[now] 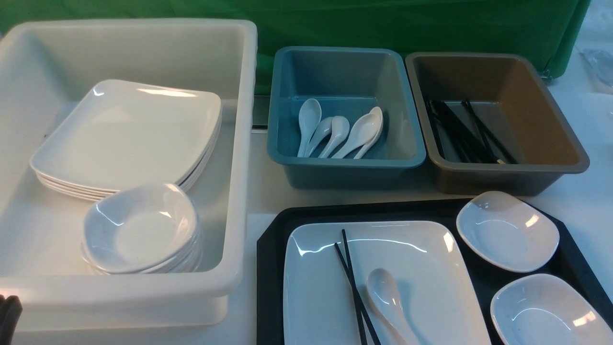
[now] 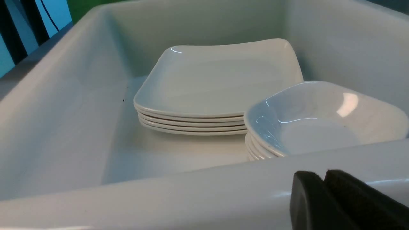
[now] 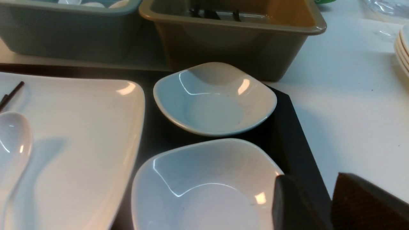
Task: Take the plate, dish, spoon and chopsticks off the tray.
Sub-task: Use the right arm to grab a pair of chopsticks from the plate
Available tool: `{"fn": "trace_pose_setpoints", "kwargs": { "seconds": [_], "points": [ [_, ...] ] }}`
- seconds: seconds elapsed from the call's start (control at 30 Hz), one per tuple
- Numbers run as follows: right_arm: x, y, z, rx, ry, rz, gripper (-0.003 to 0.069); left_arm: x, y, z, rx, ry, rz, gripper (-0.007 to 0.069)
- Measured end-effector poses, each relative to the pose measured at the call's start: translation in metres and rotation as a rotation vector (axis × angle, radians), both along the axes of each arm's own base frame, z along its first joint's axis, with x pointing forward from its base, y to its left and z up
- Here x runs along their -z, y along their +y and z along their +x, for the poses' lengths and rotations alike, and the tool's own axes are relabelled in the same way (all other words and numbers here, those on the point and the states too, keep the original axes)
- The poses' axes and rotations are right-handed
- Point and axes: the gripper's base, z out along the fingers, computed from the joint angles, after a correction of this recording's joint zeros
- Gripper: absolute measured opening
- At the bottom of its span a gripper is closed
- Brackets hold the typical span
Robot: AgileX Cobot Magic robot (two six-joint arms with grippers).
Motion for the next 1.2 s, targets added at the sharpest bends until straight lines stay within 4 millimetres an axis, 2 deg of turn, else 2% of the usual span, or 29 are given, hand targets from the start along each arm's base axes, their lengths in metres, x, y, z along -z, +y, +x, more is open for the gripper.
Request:
{"fn": "trace_pose_setpoints", "kwargs": {
  "seconds": [0.07, 0.13, 0.17, 0.23, 0.33, 0.47, 0.53, 0.67, 0.7, 0.77, 0.8, 0.87, 0.97, 1.0, 1.03, 1.1, 1.13, 1.17, 1.2],
  "points": [
    [0.0, 0.0, 0.0, 0.0, 0.0, 0.0, 0.024, -0.004, 0.0, 0.0, -0.004, -0.043, -0.028, 0.0036],
    [0.0, 0.0, 0.0, 0.0, 0.0, 0.0, 0.024, -0.009, 0.0, 0.001, -0.013, -0.101, -0.132, 0.0036],
    [0.0, 0.0, 0.0, 0.0, 0.0, 0.0, 0.024, -0.012, 0.001, 0.001, -0.019, -0.134, -0.193, 0.0036],
    [-0.001, 0.0, 0.0, 0.0, -0.011, 0.001, 0.024, -0.018, 0.003, 0.0, -0.038, -0.211, -0.423, 0.0036],
    [-0.003, 0.0, 0.001, 0.0, -0.039, 0.002, 0.024, -0.022, 0.005, 0.0, -0.052, -0.258, -0.642, 0.0036],
    [-0.006, 0.0, 0.002, 0.002, -0.065, 0.02, 0.024, -0.027, 0.008, -0.001, -0.065, -0.326, -0.78, 0.0036],
    [-0.007, 0.001, 0.002, 0.009, -0.071, 0.077, 0.024, -0.029, 0.009, -0.002, -0.07, -0.36, -0.805, 0.0036],
    [-0.018, 0.003, 0.003, 0.069, -0.164, 0.545, 0.024, -0.046, 0.018, -0.008, -0.06, -0.575, -0.956, 0.0036],
    [-0.019, 0.003, 0.003, 0.072, -0.17, 0.562, 0.024, -0.048, 0.017, -0.008, -0.056, -0.582, -0.955, 0.0036],
    [-0.023, 0.003, 0.004, 0.087, -0.207, 0.691, 0.024, -0.066, 0.015, -0.013, -0.002, -0.639, -0.904, 0.0036],
    [-0.027, 0.002, 0.004, 0.1, -0.237, 0.819, 0.024, -0.095, 0.01, -0.023, 0.069, -0.697, -0.844, 0.0036],
    [-0.028, 0.001, 0.004, 0.103, -0.248, 0.867, 0.024, -0.113, 0.007, -0.029, 0.101, -0.724, -0.797, 0.0036],
    [-0.033, 0.0, 0.004, 0.098, -0.298, 0.91, 0.024, -0.164, 0.002, -0.038, 0.123, -0.681, -0.696, 0.0036],
    [-0.034, 0.0, 0.004, 0.096, -0.305, 0.913, 0.024, -0.169, 0.001, -0.04, 0.122, -0.673, -0.69, 0.0036],
    [-0.036, -0.001, 0.003, 0.09, -0.336, 0.919, 0.024, -0.189, 0.001, -0.038, 0.092, -0.597, -0.667, 0.0036],
    [-0.042, -0.002, 0.003, 0.077, -0.4, 0.926, 0.0237, -0.208, 0.001, -0.026, 0.037, -0.452, -0.619, 0.0036],
    [-0.043, -0.002, 0.002, 0.074, -0.412, 0.927, 0.0236, -0.211, 0.001, -0.026, 0.03, -0.429, -0.614, 0.0036],
    [-0.046, -0.003, 0.002, 0.066, -0.44, 0.923, 0.0224, -0.22, 0.001, -0.015, 0.003, -0.323, -0.554, 0.0036],
    [-0.049, -0.002, 0.001, 0.062, -0.432, 0.913, 0.0204, -0.219, 0.0, -0.006, -0.016, -0.223, -0.512, 0.0036]
  ]
}}
